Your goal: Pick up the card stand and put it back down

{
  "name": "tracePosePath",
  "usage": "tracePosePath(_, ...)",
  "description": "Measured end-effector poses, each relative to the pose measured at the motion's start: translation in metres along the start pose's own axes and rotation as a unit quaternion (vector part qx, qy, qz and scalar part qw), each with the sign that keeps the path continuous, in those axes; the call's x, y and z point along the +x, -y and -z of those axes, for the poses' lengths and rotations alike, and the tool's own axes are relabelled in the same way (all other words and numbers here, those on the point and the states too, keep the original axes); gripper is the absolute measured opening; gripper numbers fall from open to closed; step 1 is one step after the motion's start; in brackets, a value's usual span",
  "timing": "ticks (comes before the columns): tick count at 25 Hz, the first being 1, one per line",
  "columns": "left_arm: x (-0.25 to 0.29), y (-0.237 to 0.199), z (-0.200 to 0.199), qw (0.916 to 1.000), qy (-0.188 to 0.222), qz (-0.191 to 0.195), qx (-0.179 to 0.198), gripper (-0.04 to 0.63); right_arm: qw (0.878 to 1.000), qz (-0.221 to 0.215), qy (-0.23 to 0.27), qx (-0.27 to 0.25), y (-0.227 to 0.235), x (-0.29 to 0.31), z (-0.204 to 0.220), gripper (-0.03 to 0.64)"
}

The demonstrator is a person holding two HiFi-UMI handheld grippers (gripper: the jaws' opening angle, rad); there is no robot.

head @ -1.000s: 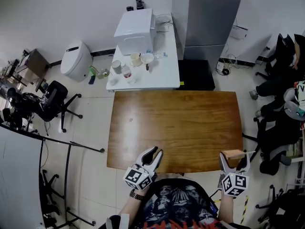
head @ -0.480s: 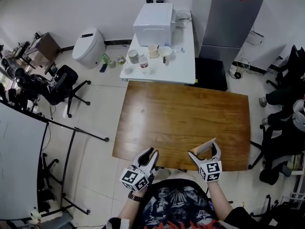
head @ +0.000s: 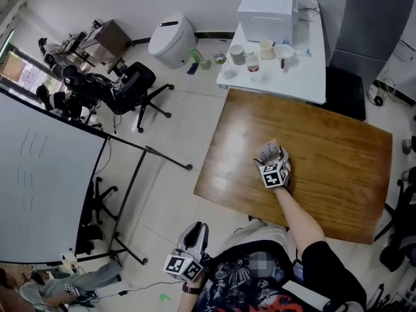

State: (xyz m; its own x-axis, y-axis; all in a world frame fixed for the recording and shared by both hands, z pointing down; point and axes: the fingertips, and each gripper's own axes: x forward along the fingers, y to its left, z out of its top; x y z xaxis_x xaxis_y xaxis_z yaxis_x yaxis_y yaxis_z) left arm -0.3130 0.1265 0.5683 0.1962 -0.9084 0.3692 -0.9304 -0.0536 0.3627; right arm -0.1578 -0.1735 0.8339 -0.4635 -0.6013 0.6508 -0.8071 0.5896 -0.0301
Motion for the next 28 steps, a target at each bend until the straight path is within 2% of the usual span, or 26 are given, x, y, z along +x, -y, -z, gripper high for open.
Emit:
tracePosePath(2, -0.009, -0.011, 0.000, 0.9998, 0.000, -0.020, -0.005, 0.072, 1.000, 0.009, -0.007, 0.006, -0.002, 0.019, -0.009, 0.551)
tracePosePath(4, -0.005, -0.014, 0.002, 0.9997, 0.003, -0.019, -0.012, 0.070, 0.999, -0.004, -0.017, 0.037, -0.008, 0.024, -0.012, 0.555)
tracePosePath(6, 0.015, -0.001, 0.013, 0.9995, -0.006, 0.018, -0.026, 0.063, 0.992, -0.026, -0.019, 0.118, -0.004, 0.002, 0.008, 0.580)
tracePosePath(8, 0.046, 0.019, 0.018, 0.9965, -0.031, 0.073, -0.027, 0.058, 0.976, -0.037, -0.008, 0.216, 0.012, -0.047, 0.039, 0.567)
tracePosePath(9, 0.064, 0.027, 0.015, 0.9946, -0.038, 0.095, -0.022, 0.058, 0.966, -0.035, 0.004, 0.255, 0.022, -0.079, 0.051, 0.544)
tracePosePath(10, 0.081, 0.036, 0.009, 0.9929, -0.037, 0.112, -0.016, 0.058, 0.960, -0.028, 0.022, 0.277, 0.032, -0.116, 0.056, 0.490)
tracePosePath(11, 0.096, 0.047, 0.003, 0.9911, -0.033, 0.128, -0.012, 0.057, 0.958, -0.014, 0.042, 0.284, 0.041, -0.157, 0.057, 0.401)
tracePosePath(12, 0.106, 0.061, -0.004, 0.9887, -0.031, 0.146, -0.009, 0.057, 0.957, 0.005, 0.059, 0.283, 0.048, -0.201, 0.059, 0.267)
tracePosePath(13, 0.113, 0.077, -0.011, 0.9852, -0.032, 0.168, -0.007, 0.057, 0.957, 0.025, 0.067, 0.282, 0.055, -0.245, 0.066, 0.165)
tracePosePath(14, 0.117, 0.095, -0.019, 0.9805, -0.034, 0.194, -0.003, 0.057, 0.955, 0.045, 0.070, 0.283, 0.061, -0.286, 0.075, 0.119)
tracePosePath(17, 0.136, 0.138, -0.038, 0.9614, -0.037, 0.272, 0.015, 0.057, 0.950, 0.107, 0.078, 0.281, 0.080, -0.374, 0.088, 0.043)
tracePosePath(19, 0.157, 0.151, -0.042, 0.9523, -0.035, 0.301, 0.033, 0.057, 0.946, 0.136, 0.102, 0.275, 0.095, -0.395, 0.077, 0.024)
tracePosePath(24, 0.193, 0.186, -0.031, 0.9474, -0.030, 0.315, 0.045, 0.057, 0.939, 0.171, 0.181, 0.238, 0.132, -0.423, 0.018, 0.018)
tracePosePath(28, 0.190, 0.191, -0.024, 0.9447, -0.047, 0.318, 0.066, 0.057, 0.929, 0.158, 0.216, 0.255, 0.130, -0.432, -0.001, 0.017)
